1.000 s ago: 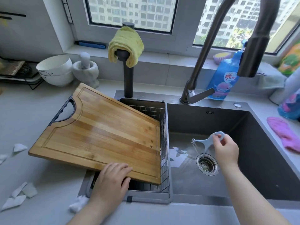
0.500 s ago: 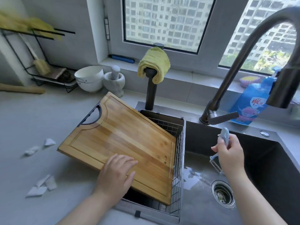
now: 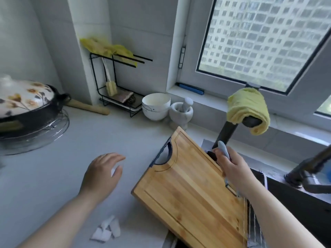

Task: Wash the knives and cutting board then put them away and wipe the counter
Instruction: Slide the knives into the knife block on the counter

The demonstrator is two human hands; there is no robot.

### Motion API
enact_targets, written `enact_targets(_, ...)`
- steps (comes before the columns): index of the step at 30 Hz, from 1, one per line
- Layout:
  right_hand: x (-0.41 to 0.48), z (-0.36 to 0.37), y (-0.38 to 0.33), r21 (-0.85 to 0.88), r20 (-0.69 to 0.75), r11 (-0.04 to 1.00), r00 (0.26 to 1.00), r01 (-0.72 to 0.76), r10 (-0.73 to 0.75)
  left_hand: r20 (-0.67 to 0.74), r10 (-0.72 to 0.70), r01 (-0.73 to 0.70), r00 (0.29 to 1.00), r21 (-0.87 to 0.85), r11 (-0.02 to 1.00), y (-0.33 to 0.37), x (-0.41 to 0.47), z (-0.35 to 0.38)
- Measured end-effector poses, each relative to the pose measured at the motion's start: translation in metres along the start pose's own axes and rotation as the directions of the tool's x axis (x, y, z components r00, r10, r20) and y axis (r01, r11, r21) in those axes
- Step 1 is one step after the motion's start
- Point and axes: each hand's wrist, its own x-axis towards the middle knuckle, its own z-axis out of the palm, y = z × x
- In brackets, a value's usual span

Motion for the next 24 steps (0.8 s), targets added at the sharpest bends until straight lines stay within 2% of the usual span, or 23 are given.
enact_targets(4,0.051,0.037,-0.033,0.026,0.067,0.999,0.998,-0.022,0.020,0.043,-0.210,0.210,0.977,-0.017,0.977,-0.061,0.024,0.001)
enact_targets(8,0.106,0.072,-0.071,0.110,0.067,0.994,0.998,0.005,-0.012,0.044,-0.226,0.225,0.973,0.024,0.974,-0.118,0.049,0.012)
enact_targets(14,0.183,0.134,-0.132,0.128,-0.073,0.986,0.993,0.106,-0.097,0.040,-0.275,0.273,0.961,0.058,0.960,-0.177,0.074,0.036)
enact_targets(17,0.216,0.160,-0.163,0.177,-0.174,0.970,0.976,0.164,-0.133,0.057,-0.274,0.262,0.960,0.162,0.951,-0.188,0.069,0.048)
enact_targets(19,0.237,0.175,-0.178,0.252,-0.217,0.954,0.970,0.161,-0.107,0.072,-0.253,0.234,0.965,0.198,0.952,-0.192,0.068,0.053)
enact_targets(21,0.254,0.191,-0.188,0.305,-0.225,0.942,0.972,0.141,-0.072,0.051,-0.232,0.217,0.971,0.210,0.953,-0.195,0.068,0.057)
enact_targets(24,0.269,0.209,-0.192,0.276,-0.195,0.952,0.978,0.131,-0.078,-0.002,-0.213,0.208,0.977,0.220,0.953,-0.198,0.068,0.061)
